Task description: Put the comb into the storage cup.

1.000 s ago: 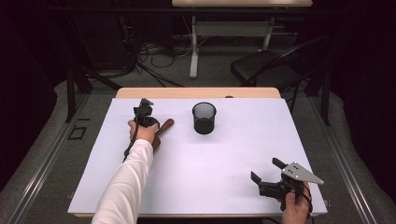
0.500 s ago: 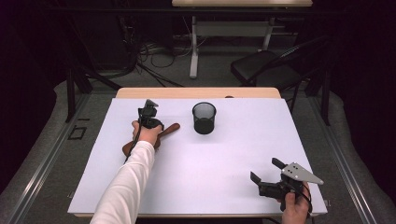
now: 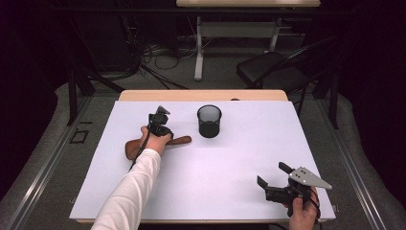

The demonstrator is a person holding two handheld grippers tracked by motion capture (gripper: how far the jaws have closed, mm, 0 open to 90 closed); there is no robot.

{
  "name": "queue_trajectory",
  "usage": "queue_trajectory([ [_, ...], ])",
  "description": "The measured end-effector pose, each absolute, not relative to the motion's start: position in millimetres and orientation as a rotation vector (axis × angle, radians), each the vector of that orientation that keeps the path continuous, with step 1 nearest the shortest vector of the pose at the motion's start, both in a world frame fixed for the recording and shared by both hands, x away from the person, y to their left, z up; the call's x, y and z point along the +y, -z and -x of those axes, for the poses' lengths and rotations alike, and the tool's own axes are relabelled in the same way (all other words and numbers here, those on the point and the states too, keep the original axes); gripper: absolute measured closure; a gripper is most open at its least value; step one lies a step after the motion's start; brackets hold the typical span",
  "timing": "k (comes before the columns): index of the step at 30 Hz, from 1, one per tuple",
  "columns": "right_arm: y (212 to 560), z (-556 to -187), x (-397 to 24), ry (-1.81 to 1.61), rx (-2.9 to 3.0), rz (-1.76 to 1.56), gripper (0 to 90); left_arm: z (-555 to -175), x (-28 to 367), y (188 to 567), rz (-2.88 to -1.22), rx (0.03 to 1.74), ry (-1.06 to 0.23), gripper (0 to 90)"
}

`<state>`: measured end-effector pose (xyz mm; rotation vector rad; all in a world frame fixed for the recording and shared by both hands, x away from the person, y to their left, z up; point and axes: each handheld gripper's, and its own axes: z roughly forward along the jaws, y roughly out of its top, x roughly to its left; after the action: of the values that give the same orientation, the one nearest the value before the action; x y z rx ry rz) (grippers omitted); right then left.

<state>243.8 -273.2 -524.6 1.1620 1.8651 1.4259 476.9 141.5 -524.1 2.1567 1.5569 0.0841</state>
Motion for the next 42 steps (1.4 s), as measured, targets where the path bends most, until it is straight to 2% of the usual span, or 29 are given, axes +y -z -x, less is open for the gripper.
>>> queue_trajectory([
  [13, 524.2, -243.4, -274.1, -1.426, 1.859, -1.168, 4.6, -461.1, 133.9, 531.6, -2.2, 1.494, -0.069, 90.0],
  [25, 524.1, -242.7, -275.1, -1.433, 1.848, -1.179, 5.3, -434.9, 130.5, 531.3, -2.231, 1.361, -0.049, 90.0],
  [42, 524.7, -242.4, -274.7, -1.428, 1.851, -1.193, 5.3, -395.6, 151.4, 531.5, -2.261, 1.248, -0.032, 90.0],
])
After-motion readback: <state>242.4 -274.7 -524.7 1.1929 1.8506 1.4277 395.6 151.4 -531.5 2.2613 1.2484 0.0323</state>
